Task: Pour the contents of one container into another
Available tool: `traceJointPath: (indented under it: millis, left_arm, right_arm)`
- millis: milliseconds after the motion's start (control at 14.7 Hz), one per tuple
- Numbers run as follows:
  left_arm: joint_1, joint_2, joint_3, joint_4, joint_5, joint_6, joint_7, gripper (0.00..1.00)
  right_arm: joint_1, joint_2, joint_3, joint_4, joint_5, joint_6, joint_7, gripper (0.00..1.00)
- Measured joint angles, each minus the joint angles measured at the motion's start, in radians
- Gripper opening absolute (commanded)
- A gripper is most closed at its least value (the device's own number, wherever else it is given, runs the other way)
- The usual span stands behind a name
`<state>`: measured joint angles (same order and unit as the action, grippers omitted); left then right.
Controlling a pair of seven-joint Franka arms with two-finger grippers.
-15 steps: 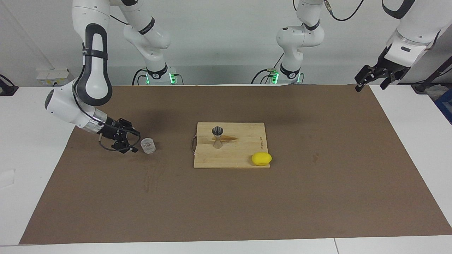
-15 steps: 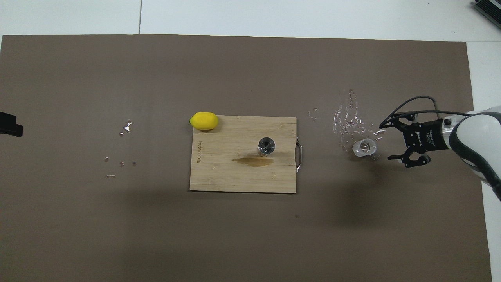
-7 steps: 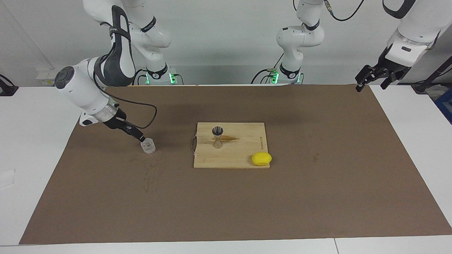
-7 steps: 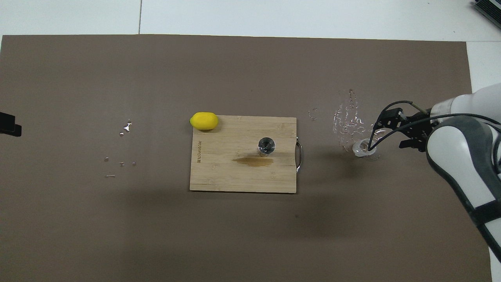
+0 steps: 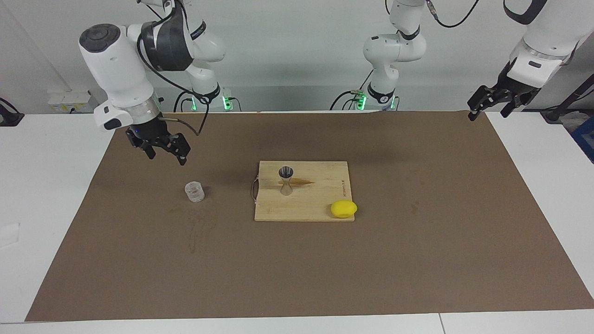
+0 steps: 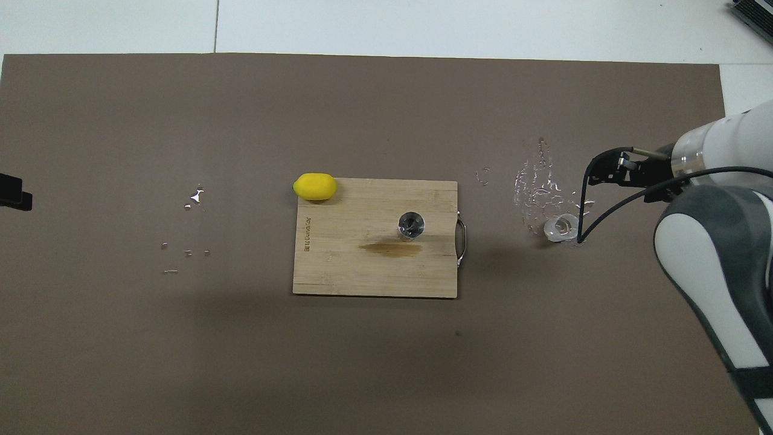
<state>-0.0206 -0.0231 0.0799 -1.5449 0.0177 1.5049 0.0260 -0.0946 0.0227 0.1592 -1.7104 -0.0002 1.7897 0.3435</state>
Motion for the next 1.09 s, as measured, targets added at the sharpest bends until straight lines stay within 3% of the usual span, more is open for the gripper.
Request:
traceJointPath:
  millis: [407,1086]
  left_arm:
    - [0.000,0.000,-0.001,0.000,0.000,0.000,0.000,1.00]
    - [-0.006,0.000,-0.007,-0.005,0.000,0.000,-0.008,1.00]
  right_arm:
    - [0.014,0.001,0.005,0.157,-0.041,-0.208,-0.060,1.00]
    - [0.036,0.001,0.016,0.145,-0.044,-0.263,-0.077,1.00]
